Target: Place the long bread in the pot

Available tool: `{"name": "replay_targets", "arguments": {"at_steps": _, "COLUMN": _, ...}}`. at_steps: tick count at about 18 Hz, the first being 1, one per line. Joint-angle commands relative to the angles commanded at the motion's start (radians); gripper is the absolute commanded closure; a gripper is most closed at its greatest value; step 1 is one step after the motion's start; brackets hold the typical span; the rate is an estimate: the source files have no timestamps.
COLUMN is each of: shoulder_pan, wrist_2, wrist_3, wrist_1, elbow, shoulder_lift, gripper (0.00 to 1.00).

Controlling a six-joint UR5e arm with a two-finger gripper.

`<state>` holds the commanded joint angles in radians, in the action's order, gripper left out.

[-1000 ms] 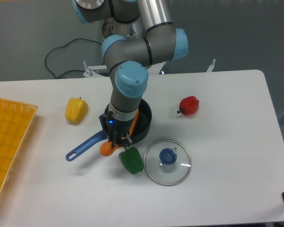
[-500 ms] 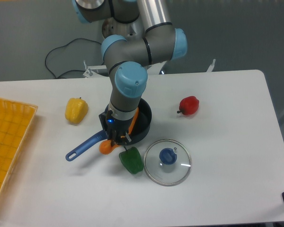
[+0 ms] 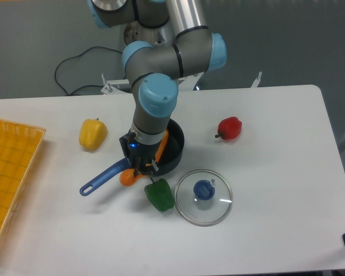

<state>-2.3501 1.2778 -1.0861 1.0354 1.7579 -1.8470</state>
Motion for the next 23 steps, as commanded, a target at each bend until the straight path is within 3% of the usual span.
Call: {"name": "replay_targets", "arguments": {"at_steps": 23, "shoulder_pan": 0.002, "wrist_2": -0.002, "wrist_3": -0.043, "wrist_1": 0.0, "elbow": 0.046, "shoulder_lift": 0.029, "gripper": 0.83}}
